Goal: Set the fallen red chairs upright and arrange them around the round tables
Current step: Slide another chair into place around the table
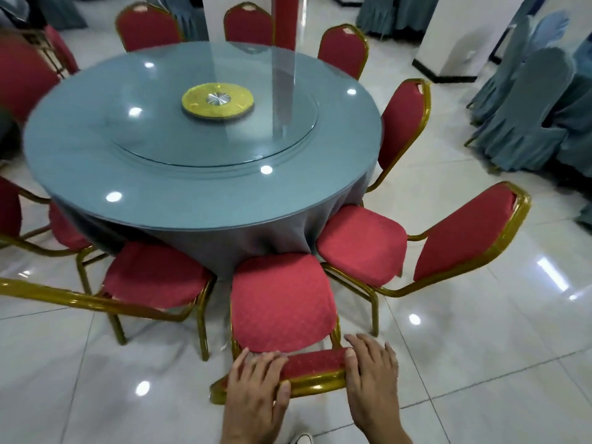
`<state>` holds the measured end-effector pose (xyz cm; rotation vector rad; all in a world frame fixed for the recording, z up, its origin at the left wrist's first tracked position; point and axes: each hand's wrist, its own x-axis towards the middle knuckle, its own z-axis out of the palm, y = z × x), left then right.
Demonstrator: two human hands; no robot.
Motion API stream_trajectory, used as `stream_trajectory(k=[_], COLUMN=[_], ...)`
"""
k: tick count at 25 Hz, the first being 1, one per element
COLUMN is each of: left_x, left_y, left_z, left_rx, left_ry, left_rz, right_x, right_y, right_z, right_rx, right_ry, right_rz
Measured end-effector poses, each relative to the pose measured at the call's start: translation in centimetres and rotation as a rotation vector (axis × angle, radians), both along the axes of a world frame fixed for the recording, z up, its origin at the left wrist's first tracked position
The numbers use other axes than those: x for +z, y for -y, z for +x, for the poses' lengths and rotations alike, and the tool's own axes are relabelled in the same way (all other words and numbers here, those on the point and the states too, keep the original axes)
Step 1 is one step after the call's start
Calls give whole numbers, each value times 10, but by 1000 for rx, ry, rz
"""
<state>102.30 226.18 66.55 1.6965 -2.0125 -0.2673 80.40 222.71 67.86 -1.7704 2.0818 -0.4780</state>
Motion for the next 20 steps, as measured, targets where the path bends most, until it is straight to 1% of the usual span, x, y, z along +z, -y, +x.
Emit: stream_trajectory(k=[3, 6, 7, 10, 13, 16, 20], left_x=[3, 9, 11, 18, 14, 9, 12], left_y=[18, 44, 55, 82, 93, 87, 88], left_z=[-1, -17, -27, -63, -95, -106, -114], left_rx=[34, 55, 64, 55, 38, 52, 122], left_ry=[-4, -6, -14, -8, -3, -28, -19], left_rz=[32, 96, 125, 157, 160, 183, 142], right_x=[-1, 2, 2, 2, -4, -5, -1], right_y=[18, 56, 72, 115, 138, 140, 139], right_z=[1, -16, -25, -65, -99, -108, -110], right_rx=[15, 38, 68, 217, 288, 283, 253], right_ry=[59, 94, 61, -132, -203, -153, -31], right_rz=[-20, -78, -86, -131, -156, -107, -52])
